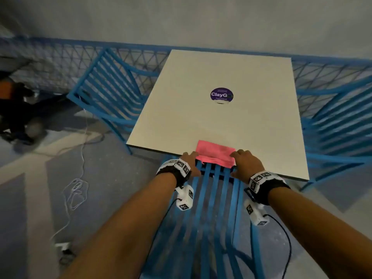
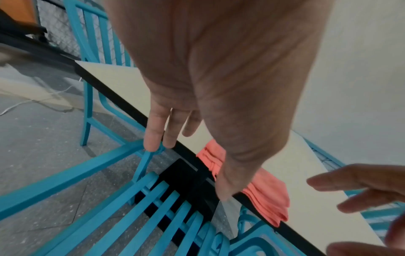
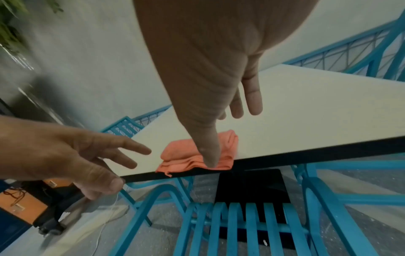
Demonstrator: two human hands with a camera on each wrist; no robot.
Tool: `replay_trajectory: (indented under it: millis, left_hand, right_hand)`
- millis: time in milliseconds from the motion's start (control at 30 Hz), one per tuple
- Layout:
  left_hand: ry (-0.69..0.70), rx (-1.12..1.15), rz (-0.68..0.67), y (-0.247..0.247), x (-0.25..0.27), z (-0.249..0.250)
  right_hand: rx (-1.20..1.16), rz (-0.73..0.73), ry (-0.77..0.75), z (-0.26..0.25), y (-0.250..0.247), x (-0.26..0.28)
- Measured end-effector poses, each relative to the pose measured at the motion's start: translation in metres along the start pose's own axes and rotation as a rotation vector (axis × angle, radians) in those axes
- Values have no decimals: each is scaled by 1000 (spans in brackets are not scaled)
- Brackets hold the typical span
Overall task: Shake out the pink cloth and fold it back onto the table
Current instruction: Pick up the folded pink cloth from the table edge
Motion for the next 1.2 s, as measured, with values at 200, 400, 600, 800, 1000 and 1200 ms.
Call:
replay_trajectory:
  millis: [200,400,600,800,1000,1200]
  left_hand:
    - [43,-24,56,4,-33,15]
    - [20,-69,100,5,-52,20]
    - [10,-76,103,9,-59,15]
    - [23,-84,78,0,-43,12]
    - [71,-88,112,-26,16,12]
    - [290,-54,158,-33,118,11]
  right_hand:
    - [2,17,28,8,22,-31]
    - [-19,86,40,11,36,-46]
    - [-31,35,8,14,39,-52]
    - [-69,50,10,13,23,-52]
    - [66,65,-109,-24,-45,-24]
    - [8,-34,-175,-96,-104,35]
Point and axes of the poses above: each hand's wrist, its own x-axis away from the middle knuckle, its own y-axis out of the palm, z = x × y, the point moved 3 cm from there along -x, towards the middle knuckle, and after that the axes turned 5 degrees about -y, right-handed, at the moved point
